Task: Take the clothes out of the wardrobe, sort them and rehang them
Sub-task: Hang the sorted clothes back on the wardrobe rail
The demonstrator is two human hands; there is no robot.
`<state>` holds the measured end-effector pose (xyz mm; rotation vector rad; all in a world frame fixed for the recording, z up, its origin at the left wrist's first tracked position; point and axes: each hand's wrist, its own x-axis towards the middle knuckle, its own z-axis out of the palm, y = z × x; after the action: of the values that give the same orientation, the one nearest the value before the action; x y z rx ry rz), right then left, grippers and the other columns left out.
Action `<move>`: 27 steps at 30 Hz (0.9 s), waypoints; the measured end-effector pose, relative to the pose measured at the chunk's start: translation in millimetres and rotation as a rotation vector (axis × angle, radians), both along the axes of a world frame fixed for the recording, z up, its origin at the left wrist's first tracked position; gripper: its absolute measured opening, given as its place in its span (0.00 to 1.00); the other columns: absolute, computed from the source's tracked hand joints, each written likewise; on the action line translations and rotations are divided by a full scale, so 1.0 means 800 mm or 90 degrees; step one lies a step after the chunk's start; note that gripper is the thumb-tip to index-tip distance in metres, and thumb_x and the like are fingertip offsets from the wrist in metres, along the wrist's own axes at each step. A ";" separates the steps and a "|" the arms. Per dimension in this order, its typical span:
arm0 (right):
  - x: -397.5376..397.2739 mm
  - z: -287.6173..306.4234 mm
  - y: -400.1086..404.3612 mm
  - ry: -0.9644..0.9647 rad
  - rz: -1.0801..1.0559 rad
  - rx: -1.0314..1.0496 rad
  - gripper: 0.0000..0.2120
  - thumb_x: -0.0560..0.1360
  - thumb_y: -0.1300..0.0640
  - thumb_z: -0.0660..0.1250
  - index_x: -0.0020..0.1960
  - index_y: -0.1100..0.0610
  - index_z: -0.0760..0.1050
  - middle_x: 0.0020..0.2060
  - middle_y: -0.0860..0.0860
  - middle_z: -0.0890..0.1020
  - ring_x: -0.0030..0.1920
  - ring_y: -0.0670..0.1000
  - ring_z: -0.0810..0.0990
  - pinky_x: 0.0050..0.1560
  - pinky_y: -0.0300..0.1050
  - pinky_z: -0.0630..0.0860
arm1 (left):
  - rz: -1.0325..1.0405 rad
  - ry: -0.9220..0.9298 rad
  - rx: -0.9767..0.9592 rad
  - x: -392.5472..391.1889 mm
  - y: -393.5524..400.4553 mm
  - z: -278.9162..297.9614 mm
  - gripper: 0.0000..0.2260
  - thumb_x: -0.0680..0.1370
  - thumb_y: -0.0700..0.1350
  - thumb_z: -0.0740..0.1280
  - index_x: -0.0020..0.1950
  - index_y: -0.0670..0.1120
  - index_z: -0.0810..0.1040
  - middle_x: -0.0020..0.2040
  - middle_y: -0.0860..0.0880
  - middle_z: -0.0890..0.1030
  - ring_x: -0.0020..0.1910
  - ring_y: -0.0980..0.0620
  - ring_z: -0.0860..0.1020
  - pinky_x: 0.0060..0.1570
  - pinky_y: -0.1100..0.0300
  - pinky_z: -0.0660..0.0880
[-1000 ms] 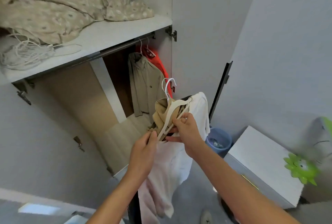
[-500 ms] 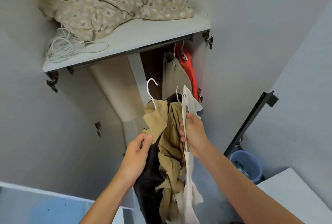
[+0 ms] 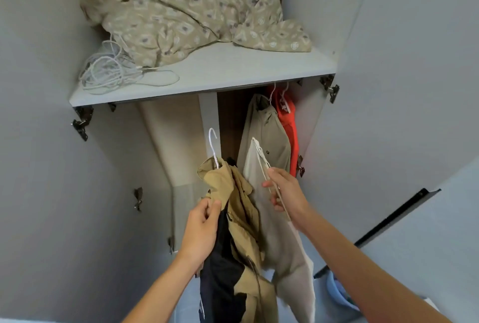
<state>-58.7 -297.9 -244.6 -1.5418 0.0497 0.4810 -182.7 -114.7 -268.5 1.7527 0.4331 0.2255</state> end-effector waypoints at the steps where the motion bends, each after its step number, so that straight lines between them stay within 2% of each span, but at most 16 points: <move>1: 0.007 -0.001 0.004 -0.013 0.003 -0.011 0.13 0.84 0.45 0.64 0.66 0.49 0.74 0.53 0.58 0.81 0.29 0.46 0.69 0.25 0.40 0.61 | 0.000 0.004 0.003 0.007 0.005 -0.004 0.18 0.87 0.48 0.62 0.38 0.46 0.65 0.32 0.52 0.64 0.33 0.53 0.64 0.35 0.61 0.64; 4: 0.026 -0.007 0.016 -0.046 0.015 -0.050 0.14 0.83 0.44 0.65 0.66 0.47 0.72 0.57 0.58 0.82 0.30 0.46 0.68 0.27 0.40 0.63 | 0.002 0.013 0.016 0.022 0.020 -0.013 0.19 0.86 0.50 0.63 0.38 0.46 0.64 0.32 0.53 0.62 0.32 0.55 0.63 0.35 0.62 0.63; 7: 0.048 -0.018 0.030 -0.088 0.021 -0.103 0.10 0.85 0.43 0.60 0.61 0.48 0.70 0.56 0.56 0.82 0.29 0.45 0.66 0.27 0.40 0.64 | 0.014 -0.003 0.031 0.039 0.032 -0.018 0.20 0.86 0.50 0.64 0.37 0.46 0.64 0.29 0.56 0.62 0.30 0.57 0.62 0.33 0.64 0.64; 9: 0.066 -0.026 0.038 -0.121 0.024 -0.136 0.11 0.86 0.43 0.58 0.59 0.50 0.70 0.54 0.55 0.82 0.28 0.45 0.66 0.27 0.40 0.65 | 0.028 -0.012 0.055 0.057 0.041 -0.026 0.20 0.86 0.50 0.64 0.37 0.46 0.63 0.29 0.55 0.61 0.30 0.57 0.61 0.32 0.63 0.62; 12: 0.093 -0.041 0.049 -0.171 0.025 -0.166 0.14 0.86 0.44 0.57 0.55 0.55 0.71 0.49 0.59 0.81 0.28 0.45 0.68 0.27 0.39 0.67 | 0.034 -0.016 0.107 0.084 0.048 -0.036 0.20 0.86 0.50 0.64 0.37 0.46 0.65 0.30 0.54 0.62 0.30 0.57 0.61 0.32 0.62 0.61; 14: 0.113 -0.055 0.054 -0.188 0.025 -0.167 0.17 0.86 0.45 0.56 0.53 0.59 0.72 0.42 0.59 0.78 0.28 0.45 0.69 0.28 0.39 0.66 | 0.031 -0.026 0.149 0.100 0.045 -0.040 0.20 0.86 0.50 0.64 0.36 0.45 0.66 0.28 0.55 0.64 0.29 0.57 0.62 0.30 0.62 0.61; 16: 0.138 -0.068 0.061 -0.209 0.035 -0.179 0.18 0.86 0.45 0.55 0.52 0.59 0.73 0.40 0.59 0.77 0.31 0.47 0.71 0.34 0.42 0.68 | 0.035 -0.034 0.197 0.120 0.039 -0.044 0.20 0.86 0.48 0.63 0.36 0.46 0.66 0.26 0.56 0.66 0.27 0.57 0.64 0.29 0.63 0.63; 19: 0.179 -0.087 0.068 -0.252 0.045 -0.198 0.19 0.86 0.47 0.54 0.53 0.61 0.76 0.49 0.59 0.83 0.43 0.52 0.79 0.42 0.44 0.71 | 0.058 -0.038 0.252 0.154 0.029 -0.061 0.20 0.86 0.49 0.63 0.35 0.47 0.66 0.26 0.55 0.65 0.27 0.55 0.65 0.29 0.60 0.62; 21: 0.202 -0.096 0.070 -0.271 0.055 -0.207 0.20 0.86 0.47 0.54 0.52 0.61 0.76 0.50 0.58 0.83 0.51 0.55 0.81 0.46 0.43 0.72 | 0.080 -0.025 0.296 0.179 0.027 -0.077 0.20 0.86 0.50 0.62 0.36 0.46 0.66 0.28 0.53 0.67 0.28 0.54 0.65 0.31 0.56 0.62; 23: 0.226 -0.104 0.073 -0.282 0.066 -0.209 0.19 0.86 0.46 0.53 0.50 0.57 0.77 0.48 0.54 0.83 0.51 0.54 0.81 0.46 0.45 0.73 | 0.100 -0.015 0.323 0.205 0.026 -0.089 0.20 0.86 0.51 0.62 0.35 0.48 0.65 0.28 0.53 0.68 0.29 0.52 0.66 0.33 0.50 0.62; 25: 0.251 -0.112 0.077 -0.305 0.075 -0.210 0.19 0.86 0.45 0.52 0.49 0.54 0.76 0.46 0.51 0.82 0.49 0.51 0.81 0.47 0.46 0.73 | 0.118 -0.011 0.333 0.231 0.026 -0.097 0.20 0.86 0.50 0.62 0.35 0.50 0.64 0.29 0.54 0.67 0.30 0.50 0.66 0.34 0.50 0.61; 27: 0.274 -0.119 0.082 -0.316 0.077 -0.197 0.19 0.86 0.45 0.53 0.48 0.55 0.76 0.41 0.51 0.81 0.42 0.52 0.79 0.42 0.46 0.73 | 0.134 -0.007 0.335 0.257 0.026 -0.102 0.20 0.86 0.50 0.62 0.35 0.51 0.64 0.29 0.54 0.68 0.30 0.50 0.66 0.34 0.50 0.62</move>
<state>160.8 -232.1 -339.5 -1.9392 -0.3702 0.1767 22.9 -94.2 -350.4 2.2164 0.5875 0.5367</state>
